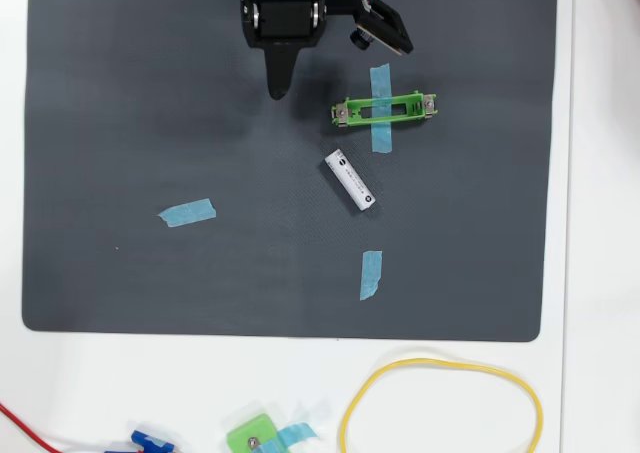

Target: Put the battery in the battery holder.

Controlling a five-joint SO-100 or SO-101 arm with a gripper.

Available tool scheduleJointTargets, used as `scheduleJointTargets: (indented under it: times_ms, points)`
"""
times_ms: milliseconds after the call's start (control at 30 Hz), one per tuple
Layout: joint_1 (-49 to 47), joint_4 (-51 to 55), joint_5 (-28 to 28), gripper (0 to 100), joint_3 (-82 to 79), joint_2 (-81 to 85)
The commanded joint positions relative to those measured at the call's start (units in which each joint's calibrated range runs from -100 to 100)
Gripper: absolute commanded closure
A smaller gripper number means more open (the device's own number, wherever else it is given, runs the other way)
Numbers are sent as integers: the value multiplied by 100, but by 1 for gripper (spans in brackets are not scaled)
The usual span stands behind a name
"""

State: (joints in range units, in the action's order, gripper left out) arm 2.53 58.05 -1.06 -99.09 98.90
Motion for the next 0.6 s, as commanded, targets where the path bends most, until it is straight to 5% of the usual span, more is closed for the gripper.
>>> scheduleJointTargets:
  times_ms: [0,567]
  points:
    - [12,-71,23,100,24,34]
    - [-237,-1,294,100,1125,-94]
